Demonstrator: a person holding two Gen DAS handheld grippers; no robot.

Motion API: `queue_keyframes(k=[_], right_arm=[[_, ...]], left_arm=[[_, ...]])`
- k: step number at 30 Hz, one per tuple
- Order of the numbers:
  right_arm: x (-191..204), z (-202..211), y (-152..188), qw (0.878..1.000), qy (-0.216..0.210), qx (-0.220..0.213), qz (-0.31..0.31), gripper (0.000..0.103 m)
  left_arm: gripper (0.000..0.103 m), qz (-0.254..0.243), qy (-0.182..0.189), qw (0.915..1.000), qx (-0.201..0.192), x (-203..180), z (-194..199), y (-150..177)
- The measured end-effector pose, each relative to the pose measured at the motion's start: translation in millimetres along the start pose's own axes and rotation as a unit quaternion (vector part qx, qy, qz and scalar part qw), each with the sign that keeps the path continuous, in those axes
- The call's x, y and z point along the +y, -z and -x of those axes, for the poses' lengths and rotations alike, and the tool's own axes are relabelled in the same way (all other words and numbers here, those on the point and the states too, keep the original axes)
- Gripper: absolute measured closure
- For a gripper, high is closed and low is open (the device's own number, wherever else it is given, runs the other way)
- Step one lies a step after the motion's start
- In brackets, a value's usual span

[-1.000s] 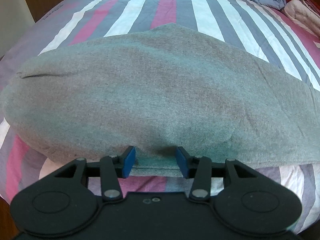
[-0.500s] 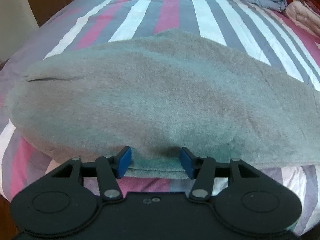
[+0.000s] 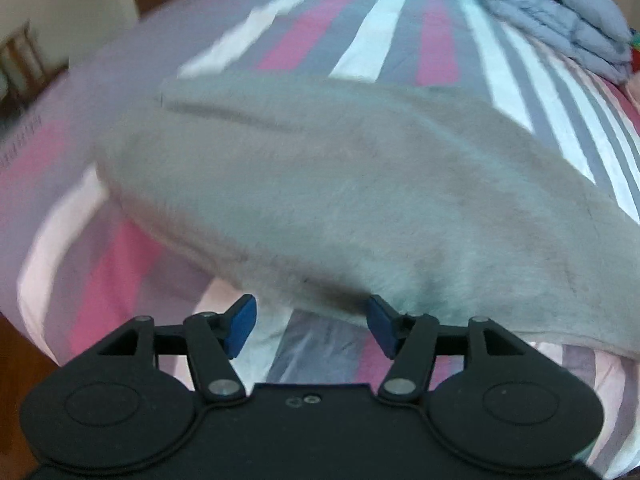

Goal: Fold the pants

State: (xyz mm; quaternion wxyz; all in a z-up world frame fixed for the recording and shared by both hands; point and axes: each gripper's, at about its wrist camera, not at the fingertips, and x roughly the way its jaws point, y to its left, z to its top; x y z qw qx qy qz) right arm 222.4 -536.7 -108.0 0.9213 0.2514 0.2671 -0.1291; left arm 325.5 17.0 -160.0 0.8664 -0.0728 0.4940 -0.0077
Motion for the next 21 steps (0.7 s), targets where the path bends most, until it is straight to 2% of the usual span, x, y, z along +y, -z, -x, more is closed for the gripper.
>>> queue_keyframes(k=[1,2,4,5,7,9,11,14,15,17,19,21], right_arm=[[18,-9,6,0.999,-0.023,0.017,0.021,0.07],[36,-20,12,0.998,-0.044,0.036,0.041,0.07],[66,-41,25,0.993,-0.065,0.064,0.069,0.07],[80,-51,29,0.992,-0.071,0.069,0.08,0.07],[97,-64,34,0.99,-0.074,0.074,0.091,0.07],[111,-79,38,0.988,-0.088,0.09,0.092,0.07],[128,-92,49,0.982,-0.102,0.113,0.114,0.07],[141,-114,65,0.975,-0.084,0.126,0.162,0.07],[140,-121,64,0.976,-0.073,0.121,0.165,0.07],[133,-136,56,0.978,-0.06,0.118,0.159,0.071],[128,-152,44,0.983,-0.037,0.106,0.142,0.085],[131,-167,34,0.983,-0.023,0.1,0.153,0.088]], left_arm=[[0.049,0.018,0.008,0.9997,0.011,6,-4,0],[0.054,0.035,0.016,0.9991,0.02,12,-4,-2],[0.055,0.048,0.027,0.9984,-0.007,17,9,-10],[0.053,0.046,0.021,0.9982,-0.032,18,18,-18],[0.051,0.038,0.01,0.9982,-0.045,18,19,-33],[0.051,0.024,0.002,0.9994,-0.026,17,3,-43],[0.051,0.007,-0.026,0.9995,-0.014,18,-15,-42],[0.044,-0.017,-0.054,0.9983,-0.018,19,-23,-31],[0.033,-0.017,-0.063,0.9978,-0.016,20,-24,-28],[0.029,0.009,-0.055,0.9984,-0.005,30,-30,-26],[0.028,0.025,-0.048,0.9985,0.002,35,-29,-28],[0.032,0.013,-0.056,0.9983,-0.006,32,-24,-29]])
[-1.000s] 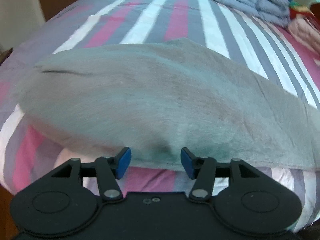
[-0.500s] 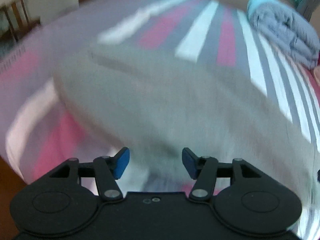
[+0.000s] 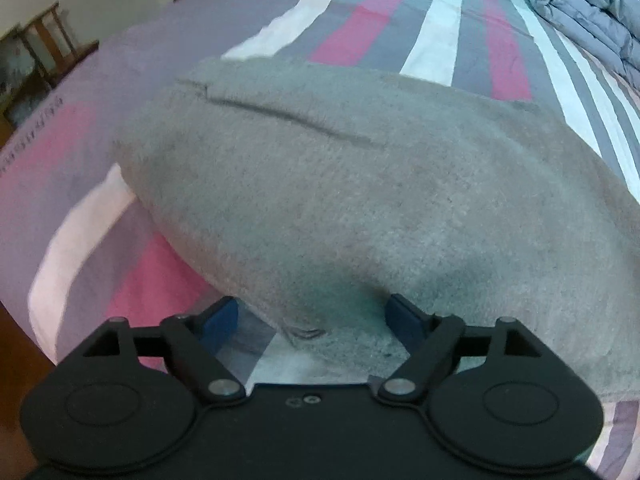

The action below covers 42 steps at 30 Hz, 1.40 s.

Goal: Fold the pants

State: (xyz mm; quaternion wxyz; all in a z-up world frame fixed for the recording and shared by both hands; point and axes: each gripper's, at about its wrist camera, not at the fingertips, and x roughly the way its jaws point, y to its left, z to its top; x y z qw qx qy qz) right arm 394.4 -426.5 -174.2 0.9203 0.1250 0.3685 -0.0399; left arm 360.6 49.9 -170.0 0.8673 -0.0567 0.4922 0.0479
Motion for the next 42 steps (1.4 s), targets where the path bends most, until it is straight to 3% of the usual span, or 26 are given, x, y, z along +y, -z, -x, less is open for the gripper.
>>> queue_keyframes(k=[2,6,13,15,17,23,27,30,32,33,34,37,42], right_arm=[[2,-5,-12,1.0,0.008,0.005,0.006,0.088],[-6,25,-13,0.999,-0.018,-0.008,0.03,0.088],[-64,51,2,0.999,0.024,0.01,0.023,0.087],[-56,47,6,0.997,0.038,0.016,0.064,0.088],[-44,34,8,0.99,0.081,0.007,0.118,0.088],[-45,-1,-17,0.987,0.111,-0.013,0.114,0.088],[-66,41,-11,0.998,0.051,-0.017,0.033,0.087],[-89,78,12,1.0,0.017,-0.008,-0.022,0.084],[-105,105,33,0.999,0.017,-0.012,-0.045,0.067],[-114,118,45,0.998,0.021,-0.017,-0.064,0.053],[-123,130,55,0.996,0.027,-0.022,-0.081,0.049],[-152,150,76,0.991,0.043,-0.017,-0.126,0.049],[-183,164,94,0.975,0.015,-0.017,-0.22,0.049]], left_arm=[[0.039,-0.008,0.0,0.9999,-0.01,-7,13,4],[0.04,-0.035,0.027,0.9985,-0.031,-29,44,10],[0.04,-0.093,0.092,0.991,-0.026,-97,54,21],[0.04,-0.111,0.097,0.9889,-0.021,-117,52,26],[0.041,-0.12,0.097,0.9879,-0.014,-129,47,31],[0.041,-0.124,0.095,0.9876,-0.018,-139,50,30],[0.041,-0.125,0.098,0.987,-0.023,-138,53,27],[0.041,-0.125,0.102,0.9866,-0.022,-145,52,30],[0.041,-0.136,0.101,0.9851,-0.032,-153,57,34],[0.041,-0.142,0.102,0.984,-0.035,-157,60,36],[0.041,-0.147,0.103,0.983,-0.037,-161,63,38],[0.041,-0.162,0.113,0.9789,-0.054,-176,79,43],[0.038,-0.184,0.131,0.9712,-0.077,-207,104,51]])
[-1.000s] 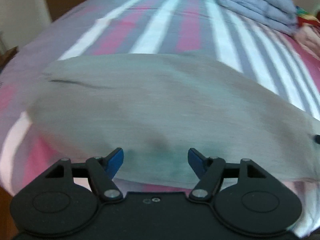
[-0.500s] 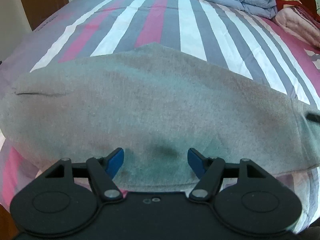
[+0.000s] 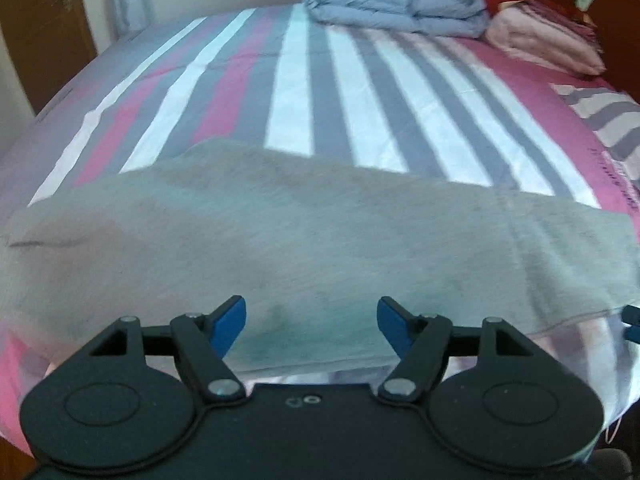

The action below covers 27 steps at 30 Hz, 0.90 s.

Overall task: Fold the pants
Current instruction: 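Grasp the folded cuff edge again with the right tool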

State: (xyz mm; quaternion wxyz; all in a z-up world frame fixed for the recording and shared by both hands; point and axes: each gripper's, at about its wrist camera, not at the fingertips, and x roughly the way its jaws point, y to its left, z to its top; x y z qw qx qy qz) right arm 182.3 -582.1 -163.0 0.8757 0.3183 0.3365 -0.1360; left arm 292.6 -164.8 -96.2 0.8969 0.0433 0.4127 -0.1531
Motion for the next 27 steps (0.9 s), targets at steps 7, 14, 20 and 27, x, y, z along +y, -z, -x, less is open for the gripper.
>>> queue_keyframes(k=[7,14,20,27], right_arm=[[-28,-1,-13,0.991,-0.027,-0.045,-0.123,0.049],[-43,-12,-33,0.98,-0.039,-0.084,-0.179,0.092],[-11,16,-47,0.986,-0.059,-0.127,-0.086,0.093],[29,49,-71,0.965,-0.096,-0.241,0.024,0.093]], left_arm=[[0.037,-0.022,0.013,0.9996,0.008,-38,-13,-4],[0.038,-0.02,0.002,0.9983,0.055,-50,-56,8],[0.038,-0.017,-0.004,0.999,0.041,-48,-58,7],[0.036,0.0,-0.012,0.9994,0.033,-43,-58,5]])
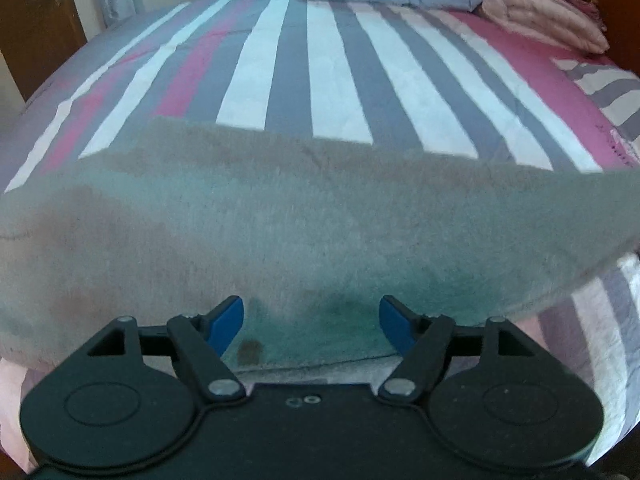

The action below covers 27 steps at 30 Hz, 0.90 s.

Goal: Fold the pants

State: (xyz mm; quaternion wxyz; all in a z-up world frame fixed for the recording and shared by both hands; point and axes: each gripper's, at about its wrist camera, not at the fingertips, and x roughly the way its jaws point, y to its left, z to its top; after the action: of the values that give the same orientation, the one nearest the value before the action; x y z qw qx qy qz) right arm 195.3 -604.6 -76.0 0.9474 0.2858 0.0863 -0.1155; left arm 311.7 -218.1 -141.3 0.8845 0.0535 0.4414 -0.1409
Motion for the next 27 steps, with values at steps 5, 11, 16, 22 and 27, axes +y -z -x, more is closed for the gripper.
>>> queue_keyframes(k=[5,11,16,22,27], right_arm=[[-78,-20,46,0.981,0.105,0.109,-0.12,0.093],[-103,-2,51,0.956,0.043,0.129,-0.259,0.045],[-102,-12,51,0.954,0.028,0.152,-0.258,0.041],[-93,-48,67,0.933,-0.005,0.174,-0.314,0.063],[-108,-70,59,0.918,0.003,0.112,-0.38,0.063]], left_arm=[[0.037,-0.014,-0.002,0.9999,0.007,-4,-5,9],[0.036,-0.012,0.006,0.9999,0.011,-5,-3,3],[0.036,-0.009,0.005,0.9999,0.013,-4,-5,6],[0.034,-0.009,0.005,0.9999,0.014,-1,-7,7],[0.032,-0.011,0.003,0.9998,0.014,-1,-9,8]])
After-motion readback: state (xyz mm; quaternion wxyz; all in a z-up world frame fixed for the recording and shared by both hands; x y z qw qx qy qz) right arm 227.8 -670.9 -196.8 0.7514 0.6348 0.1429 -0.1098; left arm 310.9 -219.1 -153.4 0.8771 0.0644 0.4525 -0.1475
